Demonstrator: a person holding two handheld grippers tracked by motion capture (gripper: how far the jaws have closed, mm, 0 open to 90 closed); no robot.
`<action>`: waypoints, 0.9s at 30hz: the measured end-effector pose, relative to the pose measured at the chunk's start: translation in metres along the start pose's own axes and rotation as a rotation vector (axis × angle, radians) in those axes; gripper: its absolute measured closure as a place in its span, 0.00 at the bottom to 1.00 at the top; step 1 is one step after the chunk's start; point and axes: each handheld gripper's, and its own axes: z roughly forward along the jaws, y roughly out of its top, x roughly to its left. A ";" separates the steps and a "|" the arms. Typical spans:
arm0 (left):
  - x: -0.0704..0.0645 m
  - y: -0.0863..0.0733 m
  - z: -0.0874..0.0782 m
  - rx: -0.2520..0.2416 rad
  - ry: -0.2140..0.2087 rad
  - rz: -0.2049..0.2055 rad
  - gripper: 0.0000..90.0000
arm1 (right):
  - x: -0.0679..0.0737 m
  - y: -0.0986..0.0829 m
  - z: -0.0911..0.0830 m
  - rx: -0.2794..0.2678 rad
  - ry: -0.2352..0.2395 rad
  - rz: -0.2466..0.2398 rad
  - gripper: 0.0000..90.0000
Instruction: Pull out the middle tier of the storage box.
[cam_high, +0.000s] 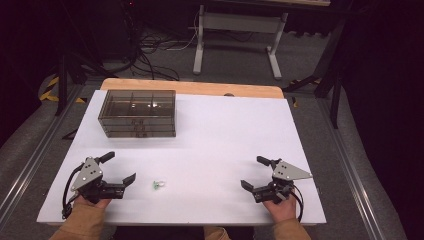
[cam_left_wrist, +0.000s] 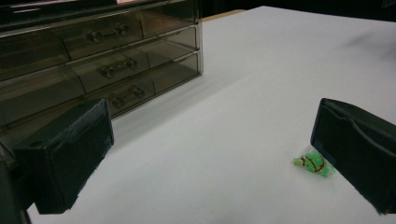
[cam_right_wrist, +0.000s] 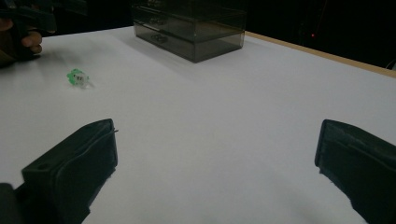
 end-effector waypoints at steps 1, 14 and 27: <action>0.000 0.000 0.000 0.003 -0.005 -0.002 0.01 | 0.000 0.001 0.001 0.007 0.001 -0.005 0.00; 0.000 0.002 0.000 0.018 0.000 0.005 0.01 | 0.001 -0.001 0.005 0.034 0.012 -0.004 0.00; 0.000 0.006 0.002 0.037 0.000 0.014 0.00 | 0.003 -0.002 0.007 0.052 0.014 -0.009 0.00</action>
